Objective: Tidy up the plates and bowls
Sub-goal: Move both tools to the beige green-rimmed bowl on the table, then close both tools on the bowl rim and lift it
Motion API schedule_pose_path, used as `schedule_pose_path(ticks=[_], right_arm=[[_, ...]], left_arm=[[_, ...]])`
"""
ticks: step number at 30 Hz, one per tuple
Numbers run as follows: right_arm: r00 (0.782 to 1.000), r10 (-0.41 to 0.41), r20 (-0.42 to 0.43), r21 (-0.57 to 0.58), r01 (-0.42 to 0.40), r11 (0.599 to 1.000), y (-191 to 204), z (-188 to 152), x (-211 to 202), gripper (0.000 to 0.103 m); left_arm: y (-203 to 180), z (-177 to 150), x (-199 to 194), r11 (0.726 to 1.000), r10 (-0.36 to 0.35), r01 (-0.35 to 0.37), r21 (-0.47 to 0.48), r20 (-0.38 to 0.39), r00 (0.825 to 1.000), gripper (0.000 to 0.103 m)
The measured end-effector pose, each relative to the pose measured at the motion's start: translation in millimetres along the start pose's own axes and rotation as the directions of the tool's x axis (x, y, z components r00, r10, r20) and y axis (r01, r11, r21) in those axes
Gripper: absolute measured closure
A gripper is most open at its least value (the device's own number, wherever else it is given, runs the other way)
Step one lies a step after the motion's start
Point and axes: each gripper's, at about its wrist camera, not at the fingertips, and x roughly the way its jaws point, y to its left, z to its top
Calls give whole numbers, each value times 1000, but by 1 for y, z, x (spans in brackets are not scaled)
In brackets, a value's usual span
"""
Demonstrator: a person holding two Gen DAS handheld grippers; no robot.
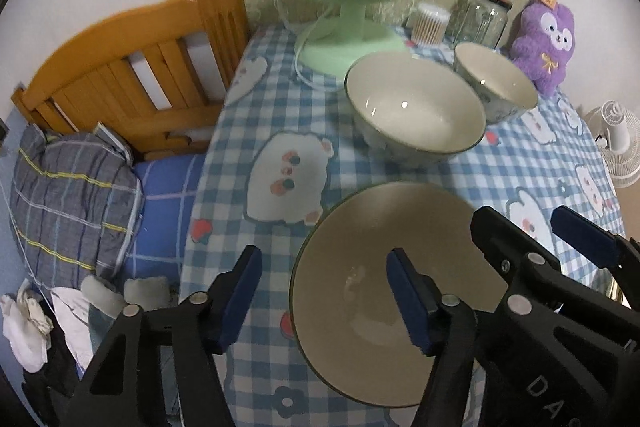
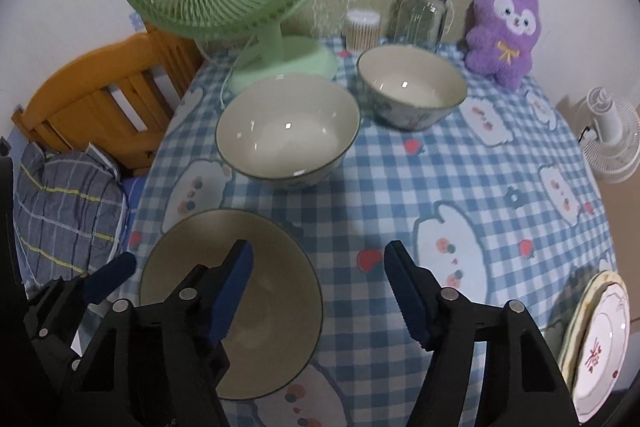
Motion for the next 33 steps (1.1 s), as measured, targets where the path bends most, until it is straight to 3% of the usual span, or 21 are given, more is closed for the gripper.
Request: schedule_pose_path(ticks=[13,15,19,33], right_arm=[[994,16,-107,-3,-16,1000,8,-10,36,66],[993,19,-113,-2,-19,1000,9,-11,37,75],[994,-3,-106,-15,2,1000,10,-13,36,80],[996,-8,-86,-15,7,1000,-5,-22,13,80]], left_arm=[[-4,-8,27,999,-15,17,27,-68,998,67],[-3,-8,28,1000,-8,10,29,-67,998,72],[-2,-10,28,999,30,-28,35,-69,997,81],[-15,-21,10,999,34,-33,19,-73,997,82]])
